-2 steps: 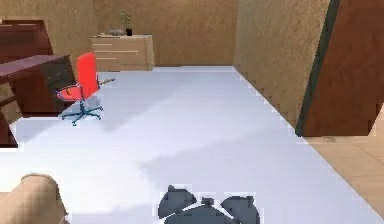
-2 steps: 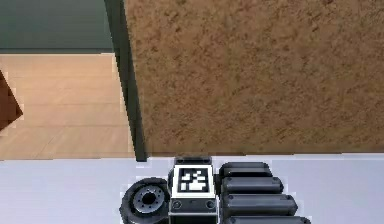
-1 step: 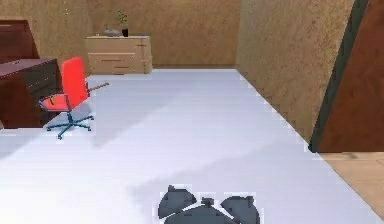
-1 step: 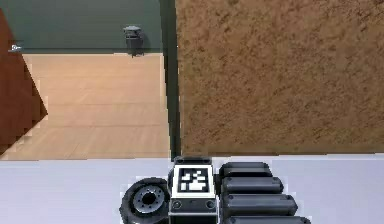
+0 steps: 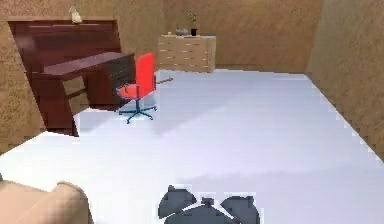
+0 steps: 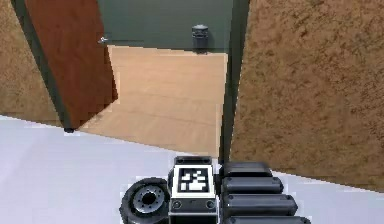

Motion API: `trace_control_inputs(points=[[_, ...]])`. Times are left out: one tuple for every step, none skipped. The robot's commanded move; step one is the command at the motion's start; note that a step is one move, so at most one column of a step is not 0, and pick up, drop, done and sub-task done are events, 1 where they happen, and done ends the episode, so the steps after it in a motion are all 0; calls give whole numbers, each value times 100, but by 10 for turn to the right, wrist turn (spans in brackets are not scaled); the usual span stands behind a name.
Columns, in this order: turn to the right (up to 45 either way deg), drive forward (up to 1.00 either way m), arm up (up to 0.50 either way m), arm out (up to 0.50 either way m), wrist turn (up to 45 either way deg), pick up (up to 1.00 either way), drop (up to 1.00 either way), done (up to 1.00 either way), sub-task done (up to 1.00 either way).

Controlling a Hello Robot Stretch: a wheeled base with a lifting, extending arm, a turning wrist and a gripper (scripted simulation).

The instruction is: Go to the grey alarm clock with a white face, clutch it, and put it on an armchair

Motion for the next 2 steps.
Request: trace_control_inputs(points=[[0,100,0,0,0,0,0,0,0],[-300,0,0,0,0,0,0,0,0]])
